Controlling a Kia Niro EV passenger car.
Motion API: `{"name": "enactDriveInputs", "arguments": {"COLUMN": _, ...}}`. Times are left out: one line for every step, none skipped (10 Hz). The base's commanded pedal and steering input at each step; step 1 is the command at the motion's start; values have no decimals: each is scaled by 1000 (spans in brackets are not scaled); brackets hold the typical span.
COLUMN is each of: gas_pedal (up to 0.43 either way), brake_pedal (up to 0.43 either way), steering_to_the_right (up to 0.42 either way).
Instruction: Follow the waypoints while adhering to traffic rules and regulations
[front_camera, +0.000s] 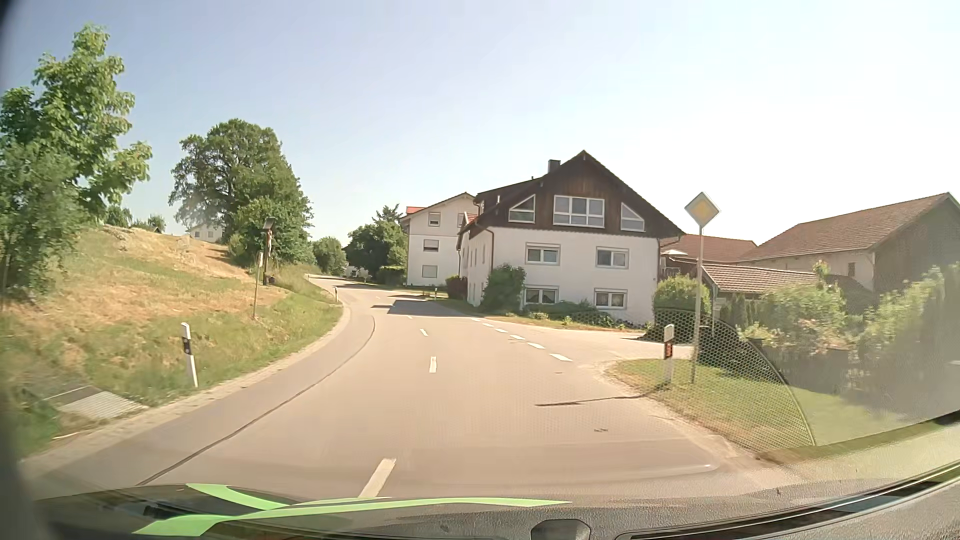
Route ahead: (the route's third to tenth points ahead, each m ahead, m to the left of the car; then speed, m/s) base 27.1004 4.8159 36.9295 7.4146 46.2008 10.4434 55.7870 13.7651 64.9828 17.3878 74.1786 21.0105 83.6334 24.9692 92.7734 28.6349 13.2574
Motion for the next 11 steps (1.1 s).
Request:
{"name": "enactDriveInputs", "arguments": {"gas_pedal": 130, "brake_pedal": 0, "steering_to_the_right": -35}}
{"name": "enactDriveInputs", "arguments": {"gas_pedal": 138, "brake_pedal": 0, "steering_to_the_right": -38}}
{"name": "enactDriveInputs", "arguments": {"gas_pedal": 138, "brake_pedal": 0, "steering_to_the_right": -41}}
{"name": "enactDriveInputs", "arguments": {"gas_pedal": 150, "brake_pedal": 0, "steering_to_the_right": -41}}
{"name": "enactDriveInputs", "arguments": {"gas_pedal": 150, "brake_pedal": 0, "steering_to_the_right": -43}}
{"name": "enactDriveInputs", "arguments": {"gas_pedal": 150, "brake_pedal": 0, "steering_to_the_right": -47}}
{"name": "enactDriveInputs", "arguments": {"gas_pedal": 150, "brake_pedal": 0, "steering_to_the_right": -47}}
{"name": "enactDriveInputs", "arguments": {"gas_pedal": 150, "brake_pedal": 0, "steering_to_the_right": -47}}
{"name": "enactDriveInputs", "arguments": {"gas_pedal": 150, "brake_pedal": 0, "steering_to_the_right": -47}}
{"name": "enactDriveInputs", "arguments": {"gas_pedal": 150, "brake_pedal": 0, "steering_to_the_right": -47}}
{"name": "enactDriveInputs", "arguments": {"gas_pedal": 150, "brake_pedal": 0, "steering_to_the_right": -47}}
